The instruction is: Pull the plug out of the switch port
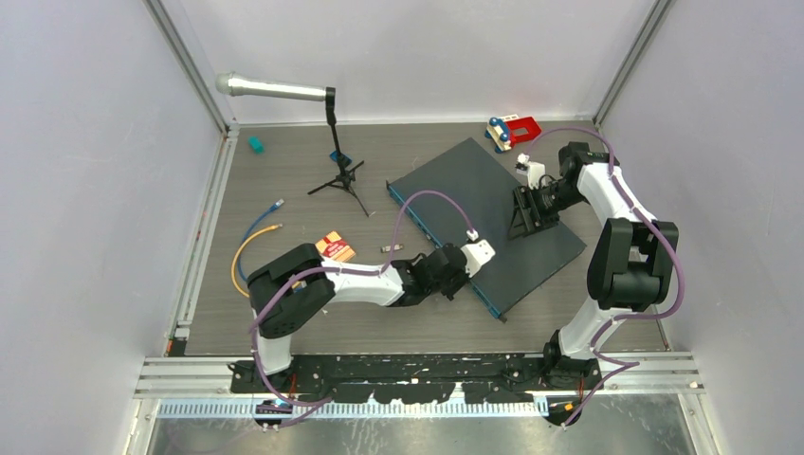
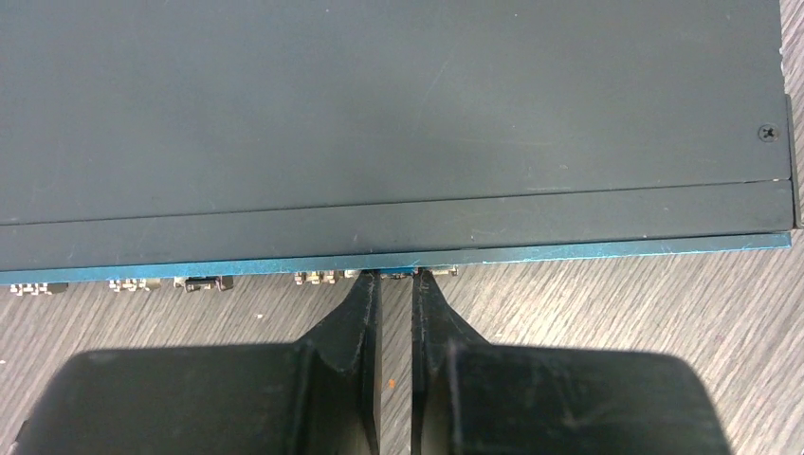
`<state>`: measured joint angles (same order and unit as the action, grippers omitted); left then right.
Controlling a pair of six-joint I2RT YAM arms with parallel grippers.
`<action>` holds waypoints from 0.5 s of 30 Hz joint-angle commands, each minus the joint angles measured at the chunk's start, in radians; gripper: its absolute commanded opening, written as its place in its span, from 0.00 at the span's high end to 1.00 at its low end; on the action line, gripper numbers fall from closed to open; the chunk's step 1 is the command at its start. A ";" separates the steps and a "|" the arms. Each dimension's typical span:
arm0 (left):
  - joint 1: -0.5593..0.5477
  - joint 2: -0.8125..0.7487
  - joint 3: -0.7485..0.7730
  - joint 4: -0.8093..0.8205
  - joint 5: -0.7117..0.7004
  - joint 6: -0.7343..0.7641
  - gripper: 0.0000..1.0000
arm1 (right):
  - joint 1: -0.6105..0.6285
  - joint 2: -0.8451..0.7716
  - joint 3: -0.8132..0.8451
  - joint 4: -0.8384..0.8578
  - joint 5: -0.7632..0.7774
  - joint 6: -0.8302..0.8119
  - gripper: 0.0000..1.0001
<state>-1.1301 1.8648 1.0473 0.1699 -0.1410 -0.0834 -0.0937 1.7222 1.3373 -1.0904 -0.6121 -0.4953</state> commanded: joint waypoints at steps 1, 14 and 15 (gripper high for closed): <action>-0.013 -0.012 -0.036 -0.084 -0.067 0.054 1.00 | 0.005 0.007 0.034 -0.014 -0.020 -0.016 0.41; -0.017 0.009 0.058 -0.378 0.002 0.021 1.00 | 0.005 0.013 0.036 -0.016 -0.018 -0.014 0.41; -0.016 0.007 0.056 -0.385 0.004 0.019 1.00 | 0.005 0.014 0.036 -0.017 -0.018 -0.014 0.41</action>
<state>-1.1435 1.8771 1.1152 0.0475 -0.1463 -0.0643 -0.0937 1.7355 1.3373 -1.0966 -0.6125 -0.4953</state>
